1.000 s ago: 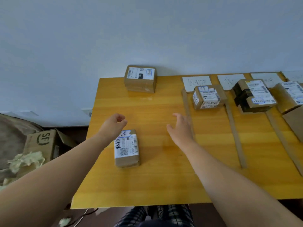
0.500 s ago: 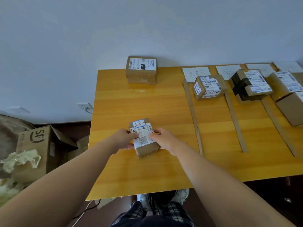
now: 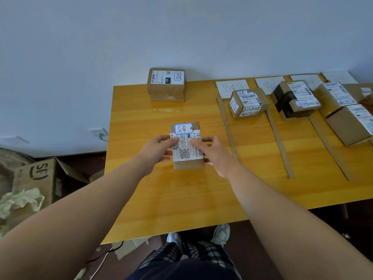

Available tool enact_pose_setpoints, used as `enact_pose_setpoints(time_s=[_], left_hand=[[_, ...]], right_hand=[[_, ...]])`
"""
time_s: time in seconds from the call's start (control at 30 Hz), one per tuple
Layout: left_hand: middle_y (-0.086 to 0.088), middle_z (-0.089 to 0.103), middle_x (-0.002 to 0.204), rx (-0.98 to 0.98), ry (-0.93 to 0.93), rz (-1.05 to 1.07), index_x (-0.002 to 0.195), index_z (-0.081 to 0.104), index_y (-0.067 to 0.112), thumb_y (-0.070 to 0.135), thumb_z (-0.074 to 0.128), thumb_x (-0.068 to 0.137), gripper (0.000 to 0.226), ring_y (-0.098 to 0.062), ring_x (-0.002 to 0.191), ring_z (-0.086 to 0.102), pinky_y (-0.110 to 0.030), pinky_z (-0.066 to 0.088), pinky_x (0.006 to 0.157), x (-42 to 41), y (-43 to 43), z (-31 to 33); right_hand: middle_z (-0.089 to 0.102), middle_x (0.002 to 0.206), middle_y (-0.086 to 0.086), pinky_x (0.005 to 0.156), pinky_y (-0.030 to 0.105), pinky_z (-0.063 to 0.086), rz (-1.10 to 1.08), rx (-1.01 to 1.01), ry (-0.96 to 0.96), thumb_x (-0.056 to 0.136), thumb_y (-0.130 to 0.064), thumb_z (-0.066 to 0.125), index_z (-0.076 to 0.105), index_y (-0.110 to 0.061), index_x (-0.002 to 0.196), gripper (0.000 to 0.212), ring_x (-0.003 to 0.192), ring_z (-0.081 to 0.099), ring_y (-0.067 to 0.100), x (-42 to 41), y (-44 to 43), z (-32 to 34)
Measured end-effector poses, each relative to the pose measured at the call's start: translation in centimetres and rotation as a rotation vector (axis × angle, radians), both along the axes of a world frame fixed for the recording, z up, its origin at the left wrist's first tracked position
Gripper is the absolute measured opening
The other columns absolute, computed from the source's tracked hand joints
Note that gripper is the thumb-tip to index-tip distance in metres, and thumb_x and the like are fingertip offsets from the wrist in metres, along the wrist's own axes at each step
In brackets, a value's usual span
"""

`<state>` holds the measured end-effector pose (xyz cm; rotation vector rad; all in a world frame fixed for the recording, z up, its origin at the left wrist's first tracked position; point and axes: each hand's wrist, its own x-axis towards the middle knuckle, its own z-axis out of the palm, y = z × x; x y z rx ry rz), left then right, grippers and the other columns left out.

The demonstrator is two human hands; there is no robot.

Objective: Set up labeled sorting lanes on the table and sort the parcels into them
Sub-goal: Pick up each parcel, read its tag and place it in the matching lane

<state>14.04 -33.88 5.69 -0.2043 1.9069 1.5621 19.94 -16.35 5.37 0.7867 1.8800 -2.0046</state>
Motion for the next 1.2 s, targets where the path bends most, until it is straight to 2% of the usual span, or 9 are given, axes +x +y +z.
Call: enact_pose_setpoints(time_s=[0.1,0.43,0.6,0.77,0.83,0.97,1.1,1.2], left_hand=[[-0.001,0.067,0.108,0.059,0.041,0.027,0.121,0.057,0.014,0.035,0.064,0.089,0.039,-0.014,0.081,0.062,-0.028,0.050,0.074,-0.4,0.1,1.0],[-0.007,0.067,0.117,0.127,0.098,0.059,0.120,0.059,0.014,0.031,0.068,0.087,0.038,-0.016,0.086,0.063,-0.026,0.049,0.071,-0.5,1.6,2.2],[-0.005,0.068,0.112,0.128,0.101,0.041,0.120,0.059,0.015,0.032,0.067,0.087,0.038,-0.016,0.087,0.064,-0.027,0.049,0.071,-0.2,2.7,2.3],[-0.003,0.067,0.103,0.146,0.097,0.064,0.112,0.059,0.016,0.030,0.062,0.091,0.025,-0.016,0.084,0.063,-0.026,0.050,0.071,0.0,4.6,2.7],[-0.003,0.068,0.103,0.139,0.098,0.067,0.110,0.059,0.017,0.030,0.061,0.092,0.022,-0.016,0.084,0.063,-0.026,0.050,0.071,0.0,5.4,2.7],[-0.003,0.067,0.102,0.126,0.091,0.077,0.108,0.059,0.018,0.030,0.060,0.093,0.020,-0.015,0.082,0.062,-0.026,0.050,0.070,0.0,7.5,2.4],[-0.003,0.067,0.101,0.124,0.085,0.130,0.109,0.059,0.018,0.029,0.059,0.094,0.019,-0.015,0.080,0.062,-0.026,0.051,0.071,0.0,10.2,2.0],[-0.003,0.068,0.099,0.112,0.100,0.174,0.108,0.060,0.017,0.027,0.059,0.094,0.017,-0.014,0.078,0.062,-0.026,0.051,0.071,0.0,13.0,1.7]], right_hand=[[0.064,0.114,0.009,0.081,0.034,0.054,-0.026,0.048,0.076,0.081,-0.038,0.074,0.043,-0.013,0.120,0.056,0.093,0.066,0.017,-0.2,0.6,1.0],[0.067,0.114,0.007,0.088,0.041,0.053,-0.111,0.085,0.145,0.078,-0.044,0.074,0.045,-0.018,0.117,0.056,0.101,0.067,0.023,0.2,2.1,2.0],[0.066,0.113,0.007,0.085,0.039,0.054,-0.152,0.108,0.153,0.079,-0.044,0.073,0.046,-0.017,0.118,0.054,0.101,0.067,0.022,0.9,3.5,2.5],[0.066,0.115,0.008,0.091,0.044,0.054,-0.193,0.110,0.133,0.078,-0.044,0.074,0.046,-0.018,0.119,0.056,0.102,0.067,0.023,1.8,6.1,2.1],[0.066,0.114,0.008,0.087,0.042,0.055,-0.211,0.115,0.119,0.079,-0.043,0.074,0.046,-0.018,0.119,0.055,0.101,0.067,0.023,2.2,7.3,1.8],[0.066,0.111,0.006,0.063,0.028,0.052,-0.270,0.113,0.095,0.080,-0.042,0.073,0.045,-0.016,0.122,0.056,0.092,0.067,0.017,2.6,9.9,1.1],[0.066,0.104,0.003,0.058,0.024,0.048,-0.309,0.141,0.055,0.080,-0.040,0.075,0.043,-0.016,0.121,0.057,0.087,0.066,0.013,2.6,12.8,-0.1],[0.066,0.104,0.003,0.059,0.027,0.050,-0.307,0.157,0.021,0.078,-0.039,0.076,0.043,-0.016,0.120,0.058,0.086,0.067,0.013,2.4,16.1,-0.7]])
